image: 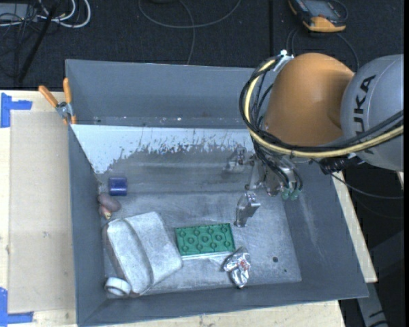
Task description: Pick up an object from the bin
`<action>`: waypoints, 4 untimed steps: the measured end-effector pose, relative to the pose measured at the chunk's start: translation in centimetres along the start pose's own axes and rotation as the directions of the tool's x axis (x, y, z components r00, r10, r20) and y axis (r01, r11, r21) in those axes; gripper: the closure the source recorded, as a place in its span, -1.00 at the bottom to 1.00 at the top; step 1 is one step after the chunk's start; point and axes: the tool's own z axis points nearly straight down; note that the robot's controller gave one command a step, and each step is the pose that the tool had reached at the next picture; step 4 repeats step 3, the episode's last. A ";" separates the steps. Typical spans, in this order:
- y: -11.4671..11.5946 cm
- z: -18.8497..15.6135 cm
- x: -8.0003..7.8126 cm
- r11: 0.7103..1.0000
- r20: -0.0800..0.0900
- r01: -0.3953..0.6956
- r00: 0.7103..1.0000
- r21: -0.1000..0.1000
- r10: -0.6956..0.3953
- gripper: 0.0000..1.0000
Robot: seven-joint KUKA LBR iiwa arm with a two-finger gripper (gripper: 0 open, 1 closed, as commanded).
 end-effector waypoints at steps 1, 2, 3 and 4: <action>0.8 15.2 6.1 0.998 0.026 -0.059 0.998 -0.003 0.059 -1.00; 0.8 15.0 6.0 0.998 0.025 -0.058 0.998 -0.002 0.058 1.00; -3.1 1.4 5.6 0.987 0.007 0.162 0.987 0.002 -0.162 1.00; -3.1 1.4 5.6 0.987 0.007 0.162 0.987 0.002 -0.162 1.00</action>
Offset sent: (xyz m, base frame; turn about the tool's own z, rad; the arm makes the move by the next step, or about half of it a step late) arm -0.0680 0.0056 -0.1562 0.0560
